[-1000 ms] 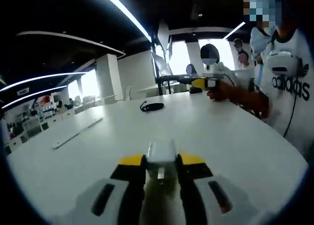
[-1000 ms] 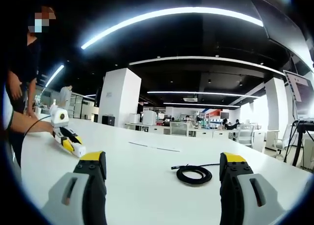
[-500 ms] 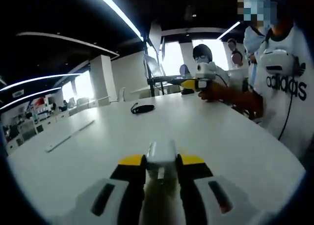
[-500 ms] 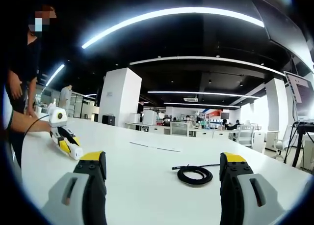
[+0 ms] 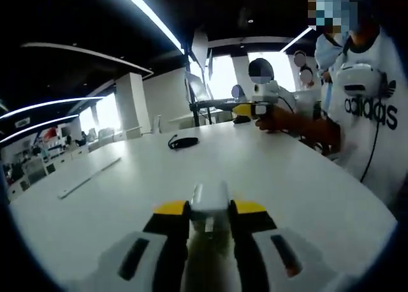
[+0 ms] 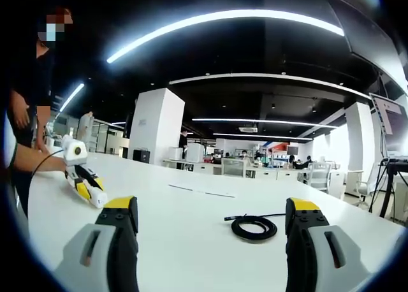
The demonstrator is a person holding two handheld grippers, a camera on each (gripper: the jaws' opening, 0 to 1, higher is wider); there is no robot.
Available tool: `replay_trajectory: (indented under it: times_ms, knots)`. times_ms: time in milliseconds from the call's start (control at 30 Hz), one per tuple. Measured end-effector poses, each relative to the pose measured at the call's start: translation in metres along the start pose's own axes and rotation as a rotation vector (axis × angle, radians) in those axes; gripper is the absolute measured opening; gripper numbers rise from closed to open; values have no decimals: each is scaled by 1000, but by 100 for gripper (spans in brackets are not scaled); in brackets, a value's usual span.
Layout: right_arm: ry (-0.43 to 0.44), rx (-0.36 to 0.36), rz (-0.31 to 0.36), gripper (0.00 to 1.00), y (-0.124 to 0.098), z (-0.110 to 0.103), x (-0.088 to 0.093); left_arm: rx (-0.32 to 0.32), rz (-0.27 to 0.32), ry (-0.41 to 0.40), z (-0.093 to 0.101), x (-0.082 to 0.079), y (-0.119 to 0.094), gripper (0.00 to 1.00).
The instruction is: Plug the desk Type‑C cable into the charger adapter.
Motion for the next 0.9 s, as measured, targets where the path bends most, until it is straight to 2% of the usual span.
replay_trajectory:
  times_ms: [900]
  knots:
    - [-2,-1,-4,98,1,-3,2,15,12,6,-2,3,-2,25]
Point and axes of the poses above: the point that each gripper's makers call its tool centre point, and the gripper's own axes: y roughly forward along the fingers, z roughly to its right, x roughly out of its underside, the point moved 8 cm from there along -y, roughly backward along the fingers, and after that the axes turned 11 degrees about -z, right-handed, at the moved point
